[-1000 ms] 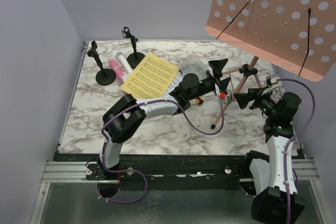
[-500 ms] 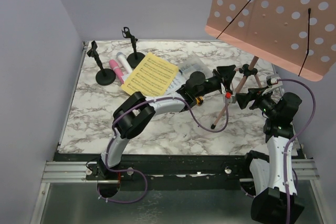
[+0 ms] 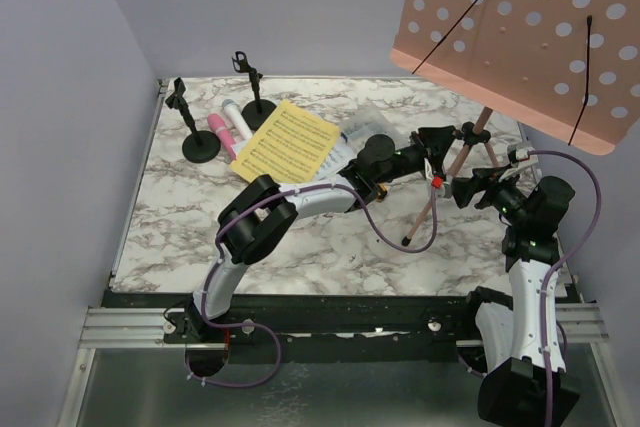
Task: Pack up the instrument practice props
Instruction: Unscrew the knob on the music stand.
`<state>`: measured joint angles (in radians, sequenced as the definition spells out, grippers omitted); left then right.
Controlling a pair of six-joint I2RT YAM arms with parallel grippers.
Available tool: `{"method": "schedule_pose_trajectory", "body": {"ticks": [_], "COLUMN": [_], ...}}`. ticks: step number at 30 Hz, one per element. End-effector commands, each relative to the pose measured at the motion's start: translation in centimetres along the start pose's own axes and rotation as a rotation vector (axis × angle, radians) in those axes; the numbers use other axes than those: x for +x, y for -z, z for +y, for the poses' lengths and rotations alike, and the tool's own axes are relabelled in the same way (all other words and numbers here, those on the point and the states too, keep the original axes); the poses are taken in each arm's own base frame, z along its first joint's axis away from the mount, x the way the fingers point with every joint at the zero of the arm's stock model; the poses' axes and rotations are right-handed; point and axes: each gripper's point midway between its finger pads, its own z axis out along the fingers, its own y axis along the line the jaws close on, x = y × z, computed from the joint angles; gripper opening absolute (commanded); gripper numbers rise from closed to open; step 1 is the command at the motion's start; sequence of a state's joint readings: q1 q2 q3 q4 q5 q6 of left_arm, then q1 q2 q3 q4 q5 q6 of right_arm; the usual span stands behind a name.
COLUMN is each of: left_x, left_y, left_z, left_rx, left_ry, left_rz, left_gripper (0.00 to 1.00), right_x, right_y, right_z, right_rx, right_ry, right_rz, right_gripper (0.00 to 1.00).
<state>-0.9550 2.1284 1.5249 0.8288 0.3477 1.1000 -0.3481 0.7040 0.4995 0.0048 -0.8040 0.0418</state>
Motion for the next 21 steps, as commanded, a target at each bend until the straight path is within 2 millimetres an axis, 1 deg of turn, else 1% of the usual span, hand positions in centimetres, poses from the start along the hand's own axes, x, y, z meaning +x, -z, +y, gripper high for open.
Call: {"method": "schedule_pose_trajectory", "body": {"ticks": [1,7,9,12,17,20,21], "left_x": [-2.0,-2.8,-2.7,-2.4,-1.9,-1.6,-1.5], "left_y": [-1.1,-1.6,-1.7,-1.7,-1.8,-1.9,-1.9], "left_z": [-0.3,-0.2,-0.3,-0.2,-0.4,-0.4,-0.4], "left_rx": [0.012,0.017,0.021,0.022,0.024,0.022,0.020], "left_ry": [0.005,0.005,0.004,0.004,0.012,0.016,0.019], "left_rz": [-0.074,-0.096,-0.093,-0.080,-0.056,-0.044,-0.040], "left_gripper": [0.28,0.30,0.30,0.26,0.29,0.29,0.27], "right_x": [-0.8,-0.8,-0.8,-0.8,-0.9,-1.0,-0.9], "right_y": [0.1,0.1,0.1,0.1,0.1,0.2,0.2], "right_z": [-0.1,-0.2,-0.2,-0.2,-0.2,-0.1,-0.1], "right_rx": [0.010,0.012,0.013,0.012,0.013,0.013,0.014], "right_ry": [0.014,0.014,0.016,0.014,0.017,0.017,0.017], "right_rz": [-0.016,-0.015,-0.017,-0.016,-0.018,-0.019,-0.019], "right_gripper": [0.84,0.84,0.84,0.84,0.84,0.84,0.84]}}
